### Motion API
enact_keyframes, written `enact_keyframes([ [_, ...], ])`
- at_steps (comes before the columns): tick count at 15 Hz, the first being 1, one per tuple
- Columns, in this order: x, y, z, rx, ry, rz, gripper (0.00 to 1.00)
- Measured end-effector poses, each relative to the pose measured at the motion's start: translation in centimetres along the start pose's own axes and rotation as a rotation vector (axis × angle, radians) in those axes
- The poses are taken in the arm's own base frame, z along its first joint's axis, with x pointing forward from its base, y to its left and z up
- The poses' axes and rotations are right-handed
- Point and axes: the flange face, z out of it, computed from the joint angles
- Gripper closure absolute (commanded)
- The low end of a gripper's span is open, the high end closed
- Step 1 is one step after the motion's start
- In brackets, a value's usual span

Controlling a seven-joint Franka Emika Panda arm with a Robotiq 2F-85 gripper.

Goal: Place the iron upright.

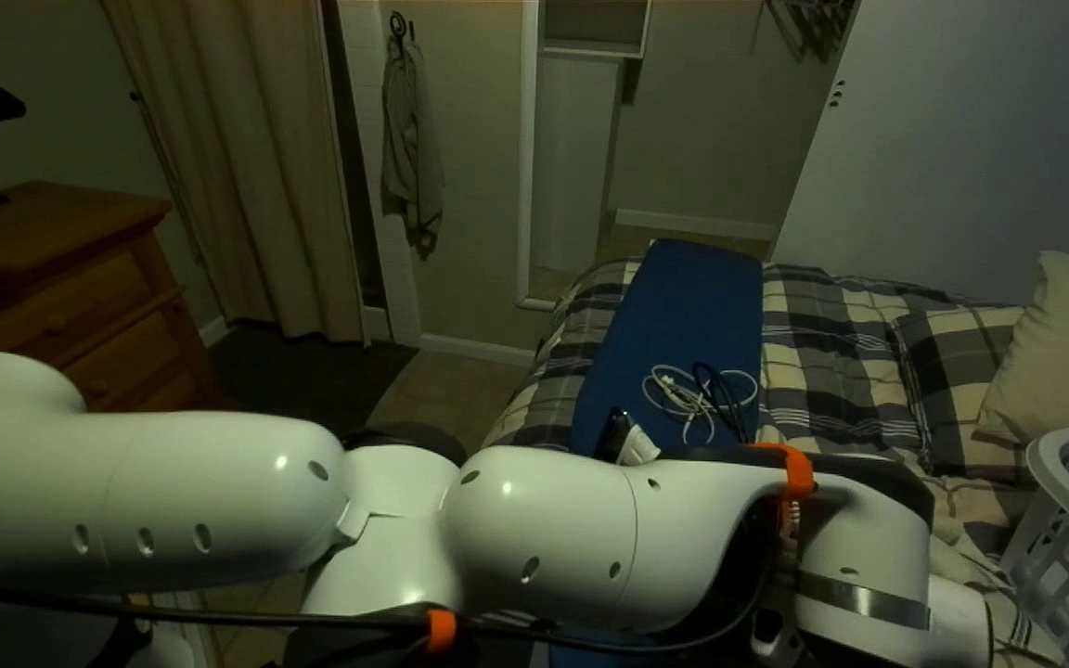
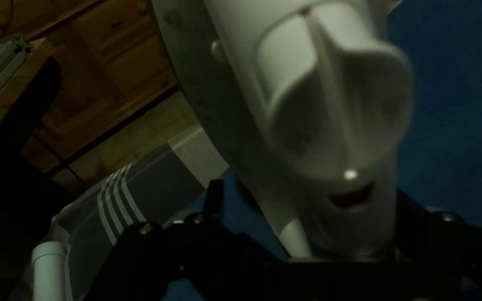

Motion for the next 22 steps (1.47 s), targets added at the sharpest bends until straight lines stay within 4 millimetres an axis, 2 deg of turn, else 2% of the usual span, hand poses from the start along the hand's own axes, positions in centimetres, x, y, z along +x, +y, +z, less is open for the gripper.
enact_keyframes([
  [7,1.4,-0.9,-0.7,0.048,0.155,-0.016,0.00],
  [11,1.1,-1.5,-0.4,0.053,0.195,-0.041,0.00],
  [17,-0.6,-2.7,-1.1,0.071,0.292,-0.139,0.00],
  [22,-3.4,-2.7,-3.4,0.034,0.434,-0.245,0.00],
])
